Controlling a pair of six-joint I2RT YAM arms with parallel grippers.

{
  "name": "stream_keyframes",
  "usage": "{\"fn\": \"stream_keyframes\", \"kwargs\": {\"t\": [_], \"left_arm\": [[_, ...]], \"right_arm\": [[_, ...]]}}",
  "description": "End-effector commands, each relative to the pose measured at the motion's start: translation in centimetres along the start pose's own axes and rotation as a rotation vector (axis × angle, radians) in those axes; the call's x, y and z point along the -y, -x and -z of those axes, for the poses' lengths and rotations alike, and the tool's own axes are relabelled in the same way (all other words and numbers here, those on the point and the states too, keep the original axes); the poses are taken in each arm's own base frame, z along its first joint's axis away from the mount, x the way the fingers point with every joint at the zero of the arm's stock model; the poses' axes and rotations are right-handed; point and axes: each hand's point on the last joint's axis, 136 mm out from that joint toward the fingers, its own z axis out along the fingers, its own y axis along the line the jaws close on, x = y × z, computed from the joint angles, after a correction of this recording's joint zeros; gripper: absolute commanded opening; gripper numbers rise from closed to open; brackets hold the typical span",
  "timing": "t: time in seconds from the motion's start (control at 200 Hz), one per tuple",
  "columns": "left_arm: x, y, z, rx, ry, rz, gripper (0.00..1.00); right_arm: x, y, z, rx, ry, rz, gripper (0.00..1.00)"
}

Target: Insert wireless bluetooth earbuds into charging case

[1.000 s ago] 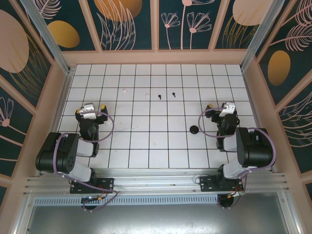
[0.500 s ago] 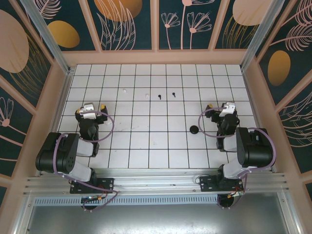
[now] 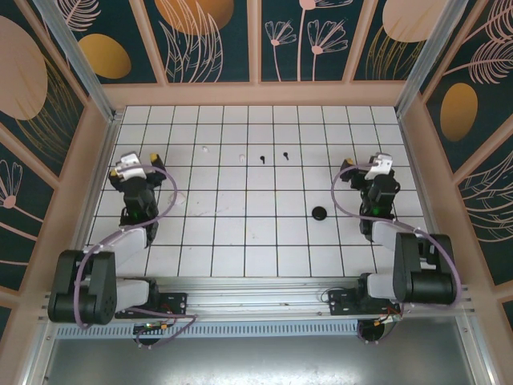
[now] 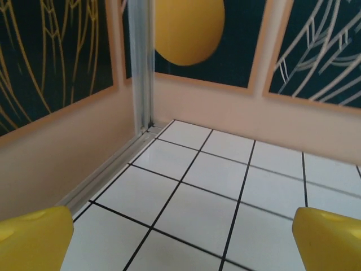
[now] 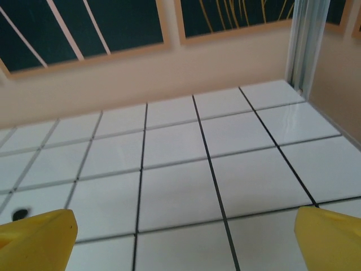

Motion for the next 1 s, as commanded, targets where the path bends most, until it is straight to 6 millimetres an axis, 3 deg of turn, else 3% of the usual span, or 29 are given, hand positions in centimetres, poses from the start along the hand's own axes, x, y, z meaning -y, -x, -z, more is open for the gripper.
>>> {"fn": "stream_keyframes", "kwargs": {"t": [0.0, 0.095, 0.2, 0.375, 0.46, 0.611, 0.691, 0.996], "left_arm": [[-2.6, -1.9, 0.5, -0.194, 0.158, 0.036, 0.99], [-1.7, -2.3, 0.8, -0.34, 0.134, 0.025, 0.99], [-0.4, -3.7, 0.9, -0.494, 0.098, 0.033, 0.99], [2.5, -7.4, 1.7, -0.721, 0.002, 0.159, 0.99], [3.3, -9.5, 2.2, -0.803, -0.012, 0.223, 0.9], [3.3, -12.7, 2.8, -0.894, 0.022, 0.293, 0.72], [3.4, -14.3, 3.1, -0.946, 0.031, 0.298, 0.66], [2.7, -16.9, 4.3, -1.022, 0.117, 0.332, 0.64]], "right_arm": [[-0.4, -0.7, 0.0, -0.137, -0.011, -0.12, 0.98], [-0.9, -0.7, -0.1, -0.245, -0.028, -0.205, 0.96], [-2.7, -0.7, 0.0, -0.299, 0.006, -0.214, 0.94], [-8.1, -1.6, 0.2, -0.403, 0.074, -0.192, 0.94], [-11.0, -2.1, 0.6, -0.435, 0.108, -0.179, 0.94], [-15.3, -3.7, 1.5, -0.493, 0.179, -0.179, 0.94], [-17.1, -4.8, 1.7, -0.534, 0.194, -0.177, 0.94], [-23.0, -8.3, 1.8, -0.659, 0.245, -0.064, 0.95]]}}
